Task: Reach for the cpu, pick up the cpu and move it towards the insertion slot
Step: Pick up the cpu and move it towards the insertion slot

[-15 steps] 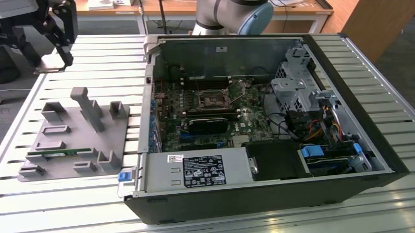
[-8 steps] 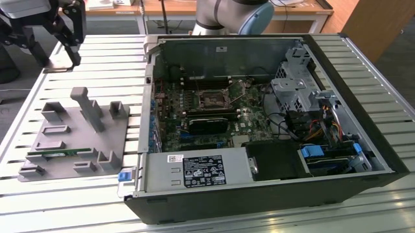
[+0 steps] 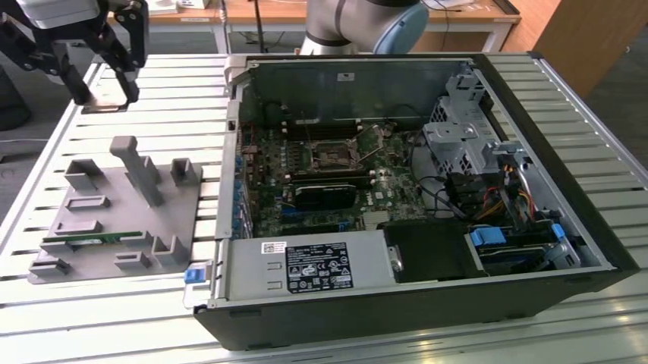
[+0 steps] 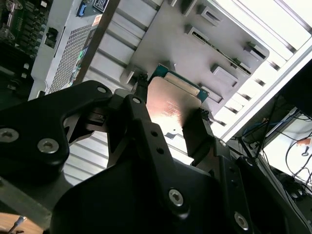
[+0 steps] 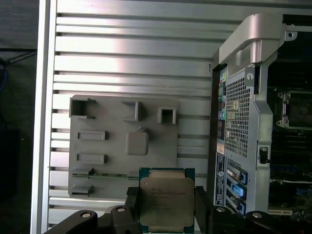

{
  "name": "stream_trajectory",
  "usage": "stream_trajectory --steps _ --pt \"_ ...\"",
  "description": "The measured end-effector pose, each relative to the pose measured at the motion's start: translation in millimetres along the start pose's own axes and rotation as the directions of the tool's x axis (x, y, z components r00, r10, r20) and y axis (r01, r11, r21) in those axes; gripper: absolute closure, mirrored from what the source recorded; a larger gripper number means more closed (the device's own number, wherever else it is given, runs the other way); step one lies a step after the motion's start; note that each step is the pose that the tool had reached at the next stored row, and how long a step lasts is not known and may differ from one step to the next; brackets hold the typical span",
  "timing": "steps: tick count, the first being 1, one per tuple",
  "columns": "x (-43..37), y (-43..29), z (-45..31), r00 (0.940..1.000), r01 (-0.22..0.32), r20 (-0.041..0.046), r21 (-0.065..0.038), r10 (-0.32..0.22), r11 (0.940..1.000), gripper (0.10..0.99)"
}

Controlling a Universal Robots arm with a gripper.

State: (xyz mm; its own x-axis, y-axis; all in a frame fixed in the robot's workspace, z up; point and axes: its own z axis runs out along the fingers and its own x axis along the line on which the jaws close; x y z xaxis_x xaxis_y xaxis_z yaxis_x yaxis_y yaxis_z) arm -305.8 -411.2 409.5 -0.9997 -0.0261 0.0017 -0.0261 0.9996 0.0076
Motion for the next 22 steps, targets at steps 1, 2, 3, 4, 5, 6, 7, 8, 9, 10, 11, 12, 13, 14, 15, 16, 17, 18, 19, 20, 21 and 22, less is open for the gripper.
stream_trajectory --steps 1,2,3,4,5,6,7,8,9,10,11,12,13,14,15,16,17,18,19,20,21,22 --pt "-1.5 -0.1 0.0 1.0000 0.000 0.0000 0.000 0.000 1.0000 0.549" --pt "-3.0 -0.1 0.0 1.0000 0.000 0.0000 0.000 0.000 1.0000 0.549" --pt "-4.5 -0.1 0.0 1.0000 0.000 0.0000 0.000 0.000 1.0000 0.549" --pt "-6.0 -0.2 0.0 1.0000 0.000 0.0000 0.000 0.000 1.0000 0.549" --pt "-7.6 -0.2 0.0 1.0000 0.000 0.0000 0.000 0.000 1.0000 0.549" --pt "-9.0 -0.2 0.0 1.0000 0.000 0.0000 0.000 0.000 1.0000 0.549" --pt "-10.4 -0.3 0.0 1.0000 0.000 0.0000 0.000 0.000 1.0000 0.549" --pt "-11.9 -0.3 -0.1 1.0000 0.000 0.0000 0.000 0.000 1.0000 0.549" --pt "-13.4 -0.4 -0.1 1.0000 0.000 -0.0001 0.000 0.000 1.0000 0.549" --pt "-15.0 -0.4 0.0 1.0000 0.000 0.0000 0.000 0.000 1.0000 0.549" --pt "-18.5 -0.5 0.0 1.0000 0.000 0.0000 0.000 0.000 1.0000 0.549" --pt "-20.4 -0.5 -0.1 1.0000 0.000 0.0000 0.000 0.000 1.0000 0.549" --pt "-22.5 -0.6 -0.1 1.0000 0.000 0.0000 0.000 0.000 1.0000 0.549" --pt "-24.7 -0.7 0.0 1.0000 0.000 0.0000 0.000 0.000 1.0000 0.549" --pt "-26.9 -0.7 0.0 1.0000 0.000 0.0001 0.000 0.000 1.0000 0.549" --pt "-29.2 -0.8 -0.1 1.0000 0.000 0.0000 0.000 0.000 1.0000 0.549" --pt "-31.5 -0.8 0.0 1.0000 0.000 0.0001 0.000 0.000 1.0000 0.549" --pt "-34.0 -0.8 0.0 1.0000 0.000 0.0000 0.000 0.000 1.0000 0.549" --pt "-36.6 -0.8 -0.1 1.0000 0.000 0.0000 0.000 0.000 1.0000 0.549" --pt "-39.3 -0.7 -0.1 1.0000 0.000 -0.0001 0.000 0.000 1.0000 0.549" --pt "-42.2 -0.6 -0.1 1.0000 0.000 -0.0001 0.000 0.000 1.0000 0.549" --pt "-44.9 -0.3 -0.1 1.0000 0.000 0.0000 0.000 0.000 1.0000 0.549"
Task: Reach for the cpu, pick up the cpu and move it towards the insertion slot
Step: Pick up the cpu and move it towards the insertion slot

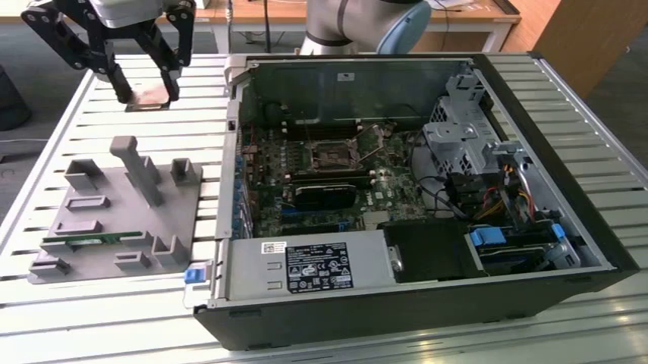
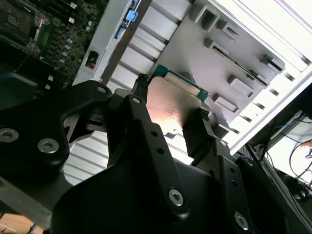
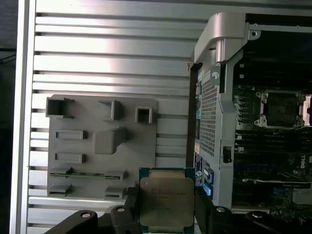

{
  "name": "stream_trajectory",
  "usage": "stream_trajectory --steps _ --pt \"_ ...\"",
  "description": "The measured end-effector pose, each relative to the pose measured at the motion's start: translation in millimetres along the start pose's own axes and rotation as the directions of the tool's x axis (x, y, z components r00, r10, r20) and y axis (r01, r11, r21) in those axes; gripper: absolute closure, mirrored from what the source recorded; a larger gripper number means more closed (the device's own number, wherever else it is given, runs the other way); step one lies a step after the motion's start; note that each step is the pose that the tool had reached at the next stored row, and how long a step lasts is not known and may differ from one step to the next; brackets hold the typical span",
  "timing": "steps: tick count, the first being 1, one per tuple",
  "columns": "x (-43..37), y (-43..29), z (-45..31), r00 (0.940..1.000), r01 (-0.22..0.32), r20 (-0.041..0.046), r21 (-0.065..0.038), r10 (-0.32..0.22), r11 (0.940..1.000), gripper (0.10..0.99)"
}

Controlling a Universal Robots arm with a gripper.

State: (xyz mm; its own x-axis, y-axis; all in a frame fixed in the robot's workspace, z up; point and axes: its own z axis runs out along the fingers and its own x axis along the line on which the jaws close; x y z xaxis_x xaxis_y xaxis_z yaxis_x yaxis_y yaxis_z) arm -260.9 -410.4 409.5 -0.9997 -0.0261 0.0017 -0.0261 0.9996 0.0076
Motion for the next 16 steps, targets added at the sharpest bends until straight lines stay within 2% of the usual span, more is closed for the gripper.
stream_trajectory --steps 16 --pt "-39.2 10.6 0.0 1.0000 0.000 0.0000 -0.001 0.000 1.0000 0.549"
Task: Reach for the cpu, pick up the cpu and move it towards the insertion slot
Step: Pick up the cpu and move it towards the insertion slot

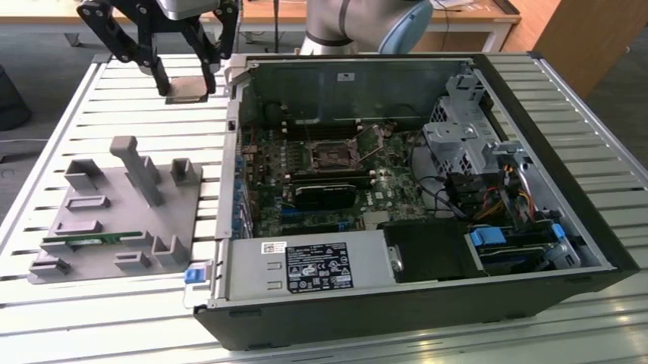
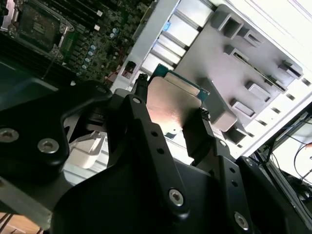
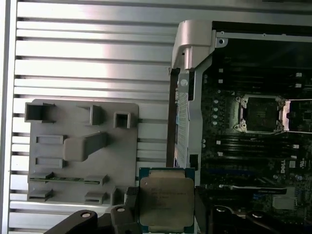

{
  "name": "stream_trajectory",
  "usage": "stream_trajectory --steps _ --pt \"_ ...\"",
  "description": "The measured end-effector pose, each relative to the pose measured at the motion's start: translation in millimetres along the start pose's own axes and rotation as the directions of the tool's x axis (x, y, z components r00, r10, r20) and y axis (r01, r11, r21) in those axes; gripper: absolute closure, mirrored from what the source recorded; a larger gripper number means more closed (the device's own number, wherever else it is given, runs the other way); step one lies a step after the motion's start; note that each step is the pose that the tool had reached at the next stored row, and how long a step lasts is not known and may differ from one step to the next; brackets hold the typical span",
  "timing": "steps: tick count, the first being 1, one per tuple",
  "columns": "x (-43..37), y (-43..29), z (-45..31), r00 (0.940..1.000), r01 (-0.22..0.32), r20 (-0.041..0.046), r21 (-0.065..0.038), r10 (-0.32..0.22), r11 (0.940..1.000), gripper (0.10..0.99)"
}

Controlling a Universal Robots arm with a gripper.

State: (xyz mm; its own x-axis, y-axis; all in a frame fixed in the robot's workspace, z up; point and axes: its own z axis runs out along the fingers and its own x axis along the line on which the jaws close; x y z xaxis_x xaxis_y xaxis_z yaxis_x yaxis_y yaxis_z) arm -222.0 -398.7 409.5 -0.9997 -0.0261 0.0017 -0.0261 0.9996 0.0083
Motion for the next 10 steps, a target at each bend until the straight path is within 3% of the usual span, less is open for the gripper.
stream_trajectory --steps 2,5,10 --pt "-3.7 1.7 0.0 1.0000 0.000 0.0002 -0.005 0.000 1.0000 0.549" --pt "-7.4 3.3 0.1 1.0000 0.000 0.0009 -0.029 0.000 0.9996 0.549" --pt "-19.3 7.4 0.0 1.0000 0.000 0.0008 -0.033 0.000 0.9995 0.549"
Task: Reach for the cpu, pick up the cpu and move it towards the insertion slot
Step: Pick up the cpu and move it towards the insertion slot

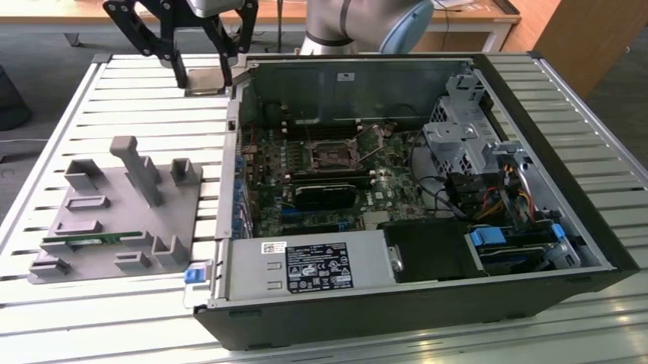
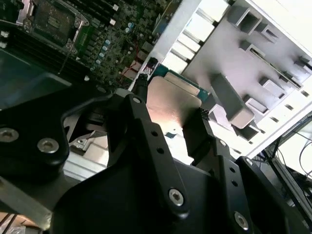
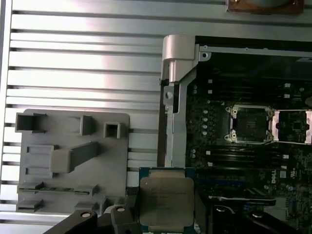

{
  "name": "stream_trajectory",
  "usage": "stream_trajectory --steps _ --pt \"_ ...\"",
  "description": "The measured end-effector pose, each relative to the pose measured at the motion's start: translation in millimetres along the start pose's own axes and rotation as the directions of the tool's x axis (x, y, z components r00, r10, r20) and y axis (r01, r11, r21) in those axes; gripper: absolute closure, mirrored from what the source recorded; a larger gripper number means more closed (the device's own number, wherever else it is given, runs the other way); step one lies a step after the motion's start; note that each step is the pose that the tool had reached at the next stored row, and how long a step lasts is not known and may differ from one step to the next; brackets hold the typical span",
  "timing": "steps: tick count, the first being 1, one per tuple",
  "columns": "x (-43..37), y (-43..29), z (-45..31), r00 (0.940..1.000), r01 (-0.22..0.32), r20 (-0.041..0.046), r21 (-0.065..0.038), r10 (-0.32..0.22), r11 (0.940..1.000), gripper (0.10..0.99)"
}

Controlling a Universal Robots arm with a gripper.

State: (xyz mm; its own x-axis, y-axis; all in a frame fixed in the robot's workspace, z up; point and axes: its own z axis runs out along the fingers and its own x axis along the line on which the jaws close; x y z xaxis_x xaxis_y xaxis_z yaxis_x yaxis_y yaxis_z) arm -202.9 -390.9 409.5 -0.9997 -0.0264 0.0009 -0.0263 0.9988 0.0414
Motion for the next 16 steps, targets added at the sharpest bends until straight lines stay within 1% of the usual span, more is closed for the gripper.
stream_trajectory --steps 11,16 --pt "-36.2 12.9 0.8 1.0000 0.000 0.0000 0.000 0.000 1.0000 0.549" --pt "-50.4 16.3 1.0 1.0000 0.000 0.0000 0.000 0.000 1.0000 0.549"
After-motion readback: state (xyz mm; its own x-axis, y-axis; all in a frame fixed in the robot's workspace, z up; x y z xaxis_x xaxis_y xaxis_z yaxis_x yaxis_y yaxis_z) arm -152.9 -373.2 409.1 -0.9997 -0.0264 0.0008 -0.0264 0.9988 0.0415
